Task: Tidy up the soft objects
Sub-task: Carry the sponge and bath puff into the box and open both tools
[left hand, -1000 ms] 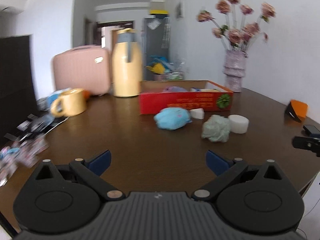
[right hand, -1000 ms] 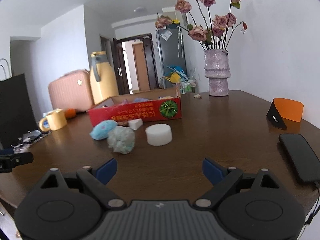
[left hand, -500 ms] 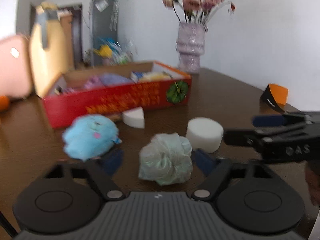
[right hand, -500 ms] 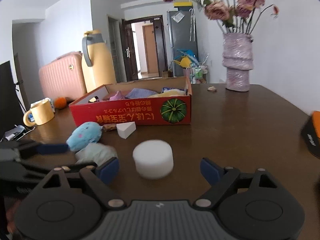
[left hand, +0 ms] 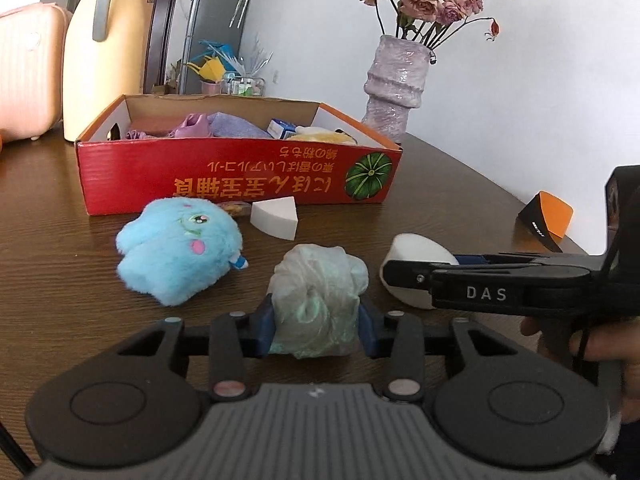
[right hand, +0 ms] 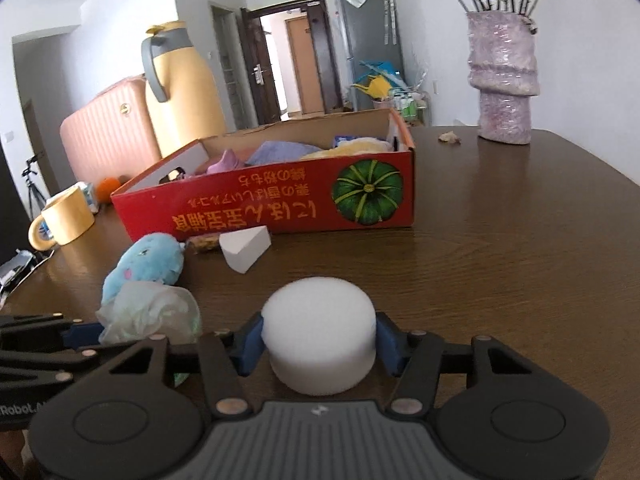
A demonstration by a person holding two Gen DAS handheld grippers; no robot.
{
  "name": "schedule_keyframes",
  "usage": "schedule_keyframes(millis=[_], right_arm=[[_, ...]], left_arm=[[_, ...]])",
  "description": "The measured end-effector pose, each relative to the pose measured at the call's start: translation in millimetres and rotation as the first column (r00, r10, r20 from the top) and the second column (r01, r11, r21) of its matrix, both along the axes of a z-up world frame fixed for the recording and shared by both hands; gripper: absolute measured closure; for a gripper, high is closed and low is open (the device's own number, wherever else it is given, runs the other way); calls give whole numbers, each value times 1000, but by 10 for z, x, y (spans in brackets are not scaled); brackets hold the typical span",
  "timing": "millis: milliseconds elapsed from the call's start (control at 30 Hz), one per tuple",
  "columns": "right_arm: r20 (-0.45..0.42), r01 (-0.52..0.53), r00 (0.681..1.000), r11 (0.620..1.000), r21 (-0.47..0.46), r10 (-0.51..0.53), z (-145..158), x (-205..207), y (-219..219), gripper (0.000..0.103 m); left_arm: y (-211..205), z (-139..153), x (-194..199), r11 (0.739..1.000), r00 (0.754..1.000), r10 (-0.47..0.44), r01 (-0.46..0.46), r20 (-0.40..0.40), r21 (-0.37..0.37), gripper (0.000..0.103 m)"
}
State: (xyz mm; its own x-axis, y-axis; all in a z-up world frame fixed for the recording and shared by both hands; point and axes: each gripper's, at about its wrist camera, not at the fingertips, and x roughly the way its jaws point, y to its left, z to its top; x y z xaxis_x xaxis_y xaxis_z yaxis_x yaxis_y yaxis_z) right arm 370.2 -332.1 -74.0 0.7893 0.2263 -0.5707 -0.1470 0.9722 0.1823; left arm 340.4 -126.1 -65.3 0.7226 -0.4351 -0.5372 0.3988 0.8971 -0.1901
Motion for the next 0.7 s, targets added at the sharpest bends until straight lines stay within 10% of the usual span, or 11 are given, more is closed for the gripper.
schedule_keyframes(millis=[700], right_arm=[[122, -15, 992, 1000, 3, 14, 545, -1825, 74, 47]], left_arm=[[542, 569, -1600, 996, 986, 86, -83, 145, -23, 63]])
